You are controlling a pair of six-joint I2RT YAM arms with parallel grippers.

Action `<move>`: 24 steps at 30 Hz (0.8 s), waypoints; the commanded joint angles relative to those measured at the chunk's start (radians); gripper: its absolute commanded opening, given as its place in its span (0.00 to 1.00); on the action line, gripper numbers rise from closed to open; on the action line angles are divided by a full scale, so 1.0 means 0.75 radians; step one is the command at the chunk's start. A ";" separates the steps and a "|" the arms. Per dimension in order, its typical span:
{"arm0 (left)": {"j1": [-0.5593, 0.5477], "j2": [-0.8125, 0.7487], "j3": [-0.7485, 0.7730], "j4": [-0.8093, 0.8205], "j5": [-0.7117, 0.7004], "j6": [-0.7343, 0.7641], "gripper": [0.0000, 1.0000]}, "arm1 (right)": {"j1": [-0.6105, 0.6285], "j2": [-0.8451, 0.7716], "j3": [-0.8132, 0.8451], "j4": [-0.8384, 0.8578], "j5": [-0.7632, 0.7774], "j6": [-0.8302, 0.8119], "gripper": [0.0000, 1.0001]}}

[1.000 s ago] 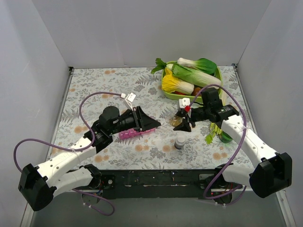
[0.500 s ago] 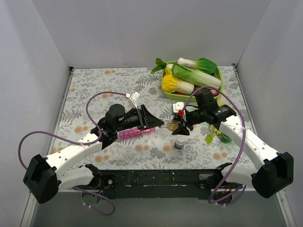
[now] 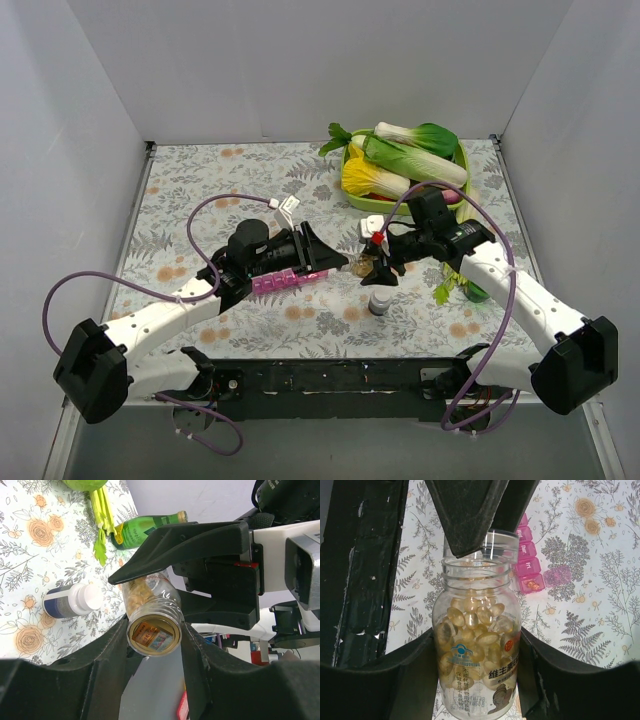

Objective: Sort the pills into containers

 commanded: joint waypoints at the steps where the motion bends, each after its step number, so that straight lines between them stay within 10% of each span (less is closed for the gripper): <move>1: 0.003 -0.002 0.031 0.031 0.007 0.006 0.21 | 0.013 0.005 0.071 0.009 -0.013 0.025 0.04; 24: -0.076 0.130 0.191 -0.183 -0.073 0.081 0.17 | 0.128 0.050 0.120 0.005 0.223 0.088 0.02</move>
